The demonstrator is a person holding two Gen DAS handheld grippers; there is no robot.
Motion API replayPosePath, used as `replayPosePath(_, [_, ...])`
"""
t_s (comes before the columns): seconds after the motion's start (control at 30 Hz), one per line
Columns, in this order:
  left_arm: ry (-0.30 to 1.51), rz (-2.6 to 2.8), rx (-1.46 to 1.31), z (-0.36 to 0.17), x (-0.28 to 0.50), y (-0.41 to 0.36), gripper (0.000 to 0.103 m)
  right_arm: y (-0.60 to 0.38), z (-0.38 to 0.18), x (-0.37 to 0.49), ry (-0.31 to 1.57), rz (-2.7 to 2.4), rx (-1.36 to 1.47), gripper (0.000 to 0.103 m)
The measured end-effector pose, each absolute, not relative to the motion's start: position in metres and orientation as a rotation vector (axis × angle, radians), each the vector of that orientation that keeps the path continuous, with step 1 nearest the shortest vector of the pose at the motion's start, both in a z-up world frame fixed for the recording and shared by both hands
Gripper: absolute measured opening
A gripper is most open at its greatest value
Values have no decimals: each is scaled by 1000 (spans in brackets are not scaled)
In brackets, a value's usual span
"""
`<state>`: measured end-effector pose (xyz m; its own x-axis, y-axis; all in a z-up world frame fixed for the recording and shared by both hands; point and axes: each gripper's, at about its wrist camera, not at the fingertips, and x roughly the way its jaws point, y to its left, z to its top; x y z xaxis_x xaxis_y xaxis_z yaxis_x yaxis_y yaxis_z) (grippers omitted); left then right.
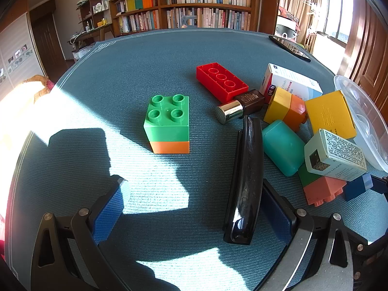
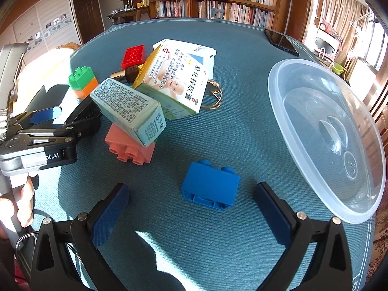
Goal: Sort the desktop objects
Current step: 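Grasp the blue brick with the right tool while the left tool grasps the black comb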
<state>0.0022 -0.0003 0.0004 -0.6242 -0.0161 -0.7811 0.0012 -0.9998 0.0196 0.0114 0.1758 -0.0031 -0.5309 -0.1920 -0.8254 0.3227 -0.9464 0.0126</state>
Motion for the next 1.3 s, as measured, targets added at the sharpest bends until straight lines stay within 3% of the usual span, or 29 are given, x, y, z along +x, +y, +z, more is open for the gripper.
replayPosePath(0.3, [-31, -2819, 1363, 0, 4, 0, 103, 225, 4, 28, -113, -2417, 1257, 103])
replayPosePath(0.5, [15, -2848, 1343, 3, 7, -4, 103, 220, 7, 33, -134, -2464, 1244, 103])
replayPosePath(0.73, [61, -2916, 1276, 12, 20, -8, 88, 226, 11, 37, -170, -2498, 1224, 100])
replayPosePath(0.9, [42, -2955, 1273, 14, 22, 0, 84, 238, 9, 40, -209, -2519, 1219, 99])
replayPosePath(1.0, [37, -2961, 1293, 14, 19, 4, 82, 239, 10, 39, -242, -2529, 1209, 91])
replayPosePath(1.07, [34, -2959, 1306, 13, 17, 5, 73, 237, 9, 35, -251, -2527, 1211, 82])
replayPosePath(1.3, [92, -2932, 1324, 12, 12, 1, 61, 211, 17, 34, -126, -2560, 1160, 80])
